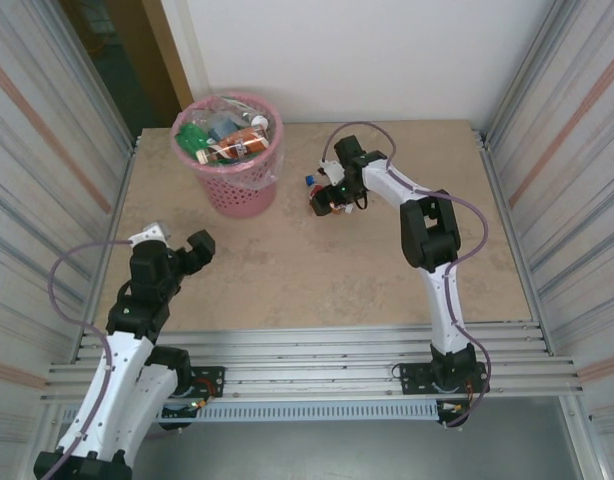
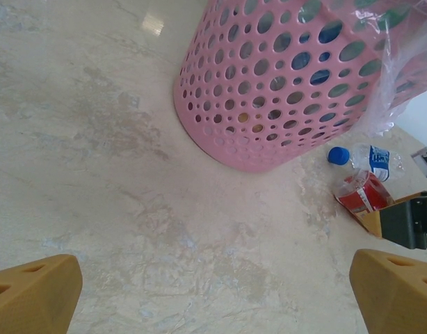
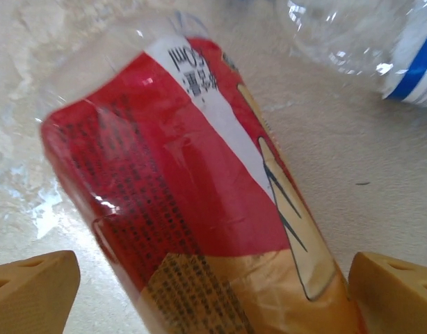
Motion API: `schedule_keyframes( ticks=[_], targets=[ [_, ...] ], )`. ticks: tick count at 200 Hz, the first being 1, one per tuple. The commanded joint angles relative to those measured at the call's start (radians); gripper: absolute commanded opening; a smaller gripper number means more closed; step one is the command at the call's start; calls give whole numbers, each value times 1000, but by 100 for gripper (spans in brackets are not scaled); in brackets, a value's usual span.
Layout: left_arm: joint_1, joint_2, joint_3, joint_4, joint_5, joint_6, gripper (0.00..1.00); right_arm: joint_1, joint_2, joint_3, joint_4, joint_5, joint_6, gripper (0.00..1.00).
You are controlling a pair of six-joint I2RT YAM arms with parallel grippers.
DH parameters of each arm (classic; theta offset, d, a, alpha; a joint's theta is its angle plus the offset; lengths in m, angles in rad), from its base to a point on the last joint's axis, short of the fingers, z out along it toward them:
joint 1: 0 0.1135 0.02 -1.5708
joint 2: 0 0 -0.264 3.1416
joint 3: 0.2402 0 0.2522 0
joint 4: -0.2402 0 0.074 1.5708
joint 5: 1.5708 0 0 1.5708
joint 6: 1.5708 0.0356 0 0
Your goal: Put the plastic bottles in the bin
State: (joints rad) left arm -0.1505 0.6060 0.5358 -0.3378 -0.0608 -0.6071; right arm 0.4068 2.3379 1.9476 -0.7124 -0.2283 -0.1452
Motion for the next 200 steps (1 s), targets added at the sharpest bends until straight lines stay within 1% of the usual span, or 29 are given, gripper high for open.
schedule_keyframes(
  ticks=[1,15,51,62,78,94,143,167,200],
  targets=[
    [0,9,-7,40,14,-17,99,13,40,39,-38,-7,-30,94],
    [1,15,-9,44,14,-23,99,20,54,45,-48,-5,-34,87],
    [1,33,-6,63,25,-36,99,45,46,20,-55,17,-34,58],
    [2,39,1,66,32,-36,99,50,17,-9,-39,10,-21,52],
    [1,49,12,69,46,-37,99,55,-44,-63,1,-7,7,46],
    [0,62,26,74,67,-36,98,61,-125,-154,51,-22,50,43],
    [-10,98,68,117,184,-46,99,75,-409,-395,213,-41,203,37],
    [-57,120,103,130,198,-52,99,75,-542,-490,281,-63,269,36],
    [-167,182,164,184,206,-65,99,83,-722,-598,375,-113,316,36]
  ],
)
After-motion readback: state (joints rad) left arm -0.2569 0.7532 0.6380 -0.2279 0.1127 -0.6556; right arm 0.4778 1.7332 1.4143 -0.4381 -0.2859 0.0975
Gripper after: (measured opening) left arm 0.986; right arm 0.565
